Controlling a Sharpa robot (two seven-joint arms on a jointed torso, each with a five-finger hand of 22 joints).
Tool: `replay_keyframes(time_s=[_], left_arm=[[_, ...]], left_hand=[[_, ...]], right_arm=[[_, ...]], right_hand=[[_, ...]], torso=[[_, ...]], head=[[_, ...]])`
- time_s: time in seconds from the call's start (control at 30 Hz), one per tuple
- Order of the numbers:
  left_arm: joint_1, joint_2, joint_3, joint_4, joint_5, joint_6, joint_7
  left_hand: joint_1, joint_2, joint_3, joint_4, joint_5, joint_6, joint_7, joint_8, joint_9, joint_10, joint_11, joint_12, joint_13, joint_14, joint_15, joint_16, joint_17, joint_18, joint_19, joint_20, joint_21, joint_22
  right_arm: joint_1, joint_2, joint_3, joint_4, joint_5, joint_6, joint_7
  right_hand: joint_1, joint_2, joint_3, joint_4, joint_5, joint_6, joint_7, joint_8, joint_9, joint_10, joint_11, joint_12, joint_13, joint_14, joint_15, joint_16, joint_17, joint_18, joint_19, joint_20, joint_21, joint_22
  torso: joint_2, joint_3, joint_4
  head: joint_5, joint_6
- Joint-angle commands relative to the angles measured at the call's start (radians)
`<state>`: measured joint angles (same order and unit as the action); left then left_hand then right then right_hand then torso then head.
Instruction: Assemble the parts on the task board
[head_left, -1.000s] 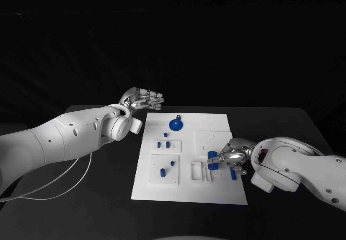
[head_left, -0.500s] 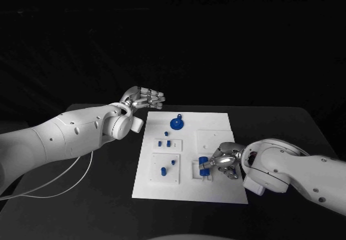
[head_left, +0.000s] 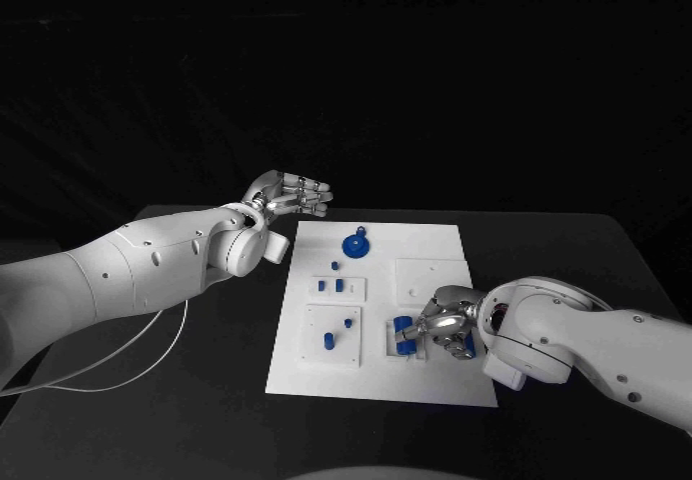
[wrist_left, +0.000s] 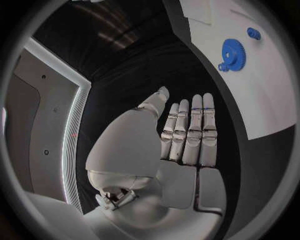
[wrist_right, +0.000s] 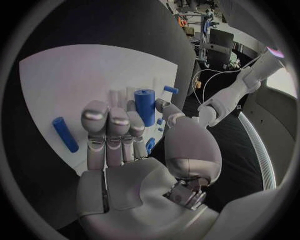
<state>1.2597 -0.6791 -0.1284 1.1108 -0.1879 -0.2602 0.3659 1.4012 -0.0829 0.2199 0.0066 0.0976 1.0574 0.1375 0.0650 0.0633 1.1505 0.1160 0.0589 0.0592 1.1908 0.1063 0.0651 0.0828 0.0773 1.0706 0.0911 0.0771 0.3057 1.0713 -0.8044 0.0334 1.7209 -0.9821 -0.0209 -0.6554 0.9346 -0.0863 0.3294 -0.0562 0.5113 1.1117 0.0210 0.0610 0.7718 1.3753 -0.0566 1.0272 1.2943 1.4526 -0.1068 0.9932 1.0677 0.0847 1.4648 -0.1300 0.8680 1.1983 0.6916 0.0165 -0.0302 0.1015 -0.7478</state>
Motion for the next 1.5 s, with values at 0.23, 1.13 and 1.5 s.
replay_keyframes(time_s=[0.23,1.13,1.5], left_arm=[[-0.001,0.003,0.001,0.001,0.005,0.018,0.002],[-0.001,0.003,0.001,0.001,0.004,0.018,0.001],[-0.001,0.0,0.001,0.002,0.004,0.018,-0.001]], left_hand=[[-0.008,0.004,-0.004,0.006,0.001,-0.009,0.0,-0.002,0.0,-0.003,0.004,-0.001,0.0,-0.005,0.001,-0.003,0.001,-0.006,0.009,-0.002,-0.002,-0.005],[-0.008,0.004,-0.004,0.006,0.001,-0.009,0.0,-0.002,0.0,-0.003,0.004,-0.001,0.0,-0.005,0.001,-0.003,0.001,-0.006,0.009,-0.002,-0.002,-0.005],[-0.005,0.005,-0.005,0.006,0.0,-0.01,0.0,-0.003,0.0,-0.004,0.005,-0.001,0.0,-0.007,0.001,-0.003,0.001,-0.006,0.01,-0.001,-0.001,-0.013]], right_arm=[[0.0,0.003,-0.001,-0.002,-0.022,0.039,-0.004],[0.0,0.036,-0.001,-0.034,-0.047,-0.008,-0.002],[-0.001,0.028,-0.003,-0.024,-0.046,-0.003,0.001]], right_hand=[[0.002,0.01,0.054,-0.062,0.014,0.009,0.0,0.003,-0.002,-0.004,-0.001,-0.011,-0.007,0.001,-0.006,-0.007,0.002,0.007,0.056,-0.003,-0.006,0.0],[0.025,-0.077,0.028,0.226,-0.458,0.011,0.009,0.003,0.001,-0.006,0.008,-0.02,-0.025,0.003,0.0,-0.016,0.008,0.014,0.056,0.003,-0.012,0.008],[0.035,-0.108,0.003,0.281,-0.463,0.014,0.008,0.004,-0.009,-0.005,0.006,-0.024,-0.025,0.003,-0.003,-0.019,0.015,0.009,0.057,-0.002,-0.013,0.01]], torso=[[0.001,0.0005,-0.0008],[0.0,0.0003,0.0002],[0.0,0.0018,-0.0009]], head=[[0.003,-0.004],[0.0,-0.001],[-0.002,0.004]])
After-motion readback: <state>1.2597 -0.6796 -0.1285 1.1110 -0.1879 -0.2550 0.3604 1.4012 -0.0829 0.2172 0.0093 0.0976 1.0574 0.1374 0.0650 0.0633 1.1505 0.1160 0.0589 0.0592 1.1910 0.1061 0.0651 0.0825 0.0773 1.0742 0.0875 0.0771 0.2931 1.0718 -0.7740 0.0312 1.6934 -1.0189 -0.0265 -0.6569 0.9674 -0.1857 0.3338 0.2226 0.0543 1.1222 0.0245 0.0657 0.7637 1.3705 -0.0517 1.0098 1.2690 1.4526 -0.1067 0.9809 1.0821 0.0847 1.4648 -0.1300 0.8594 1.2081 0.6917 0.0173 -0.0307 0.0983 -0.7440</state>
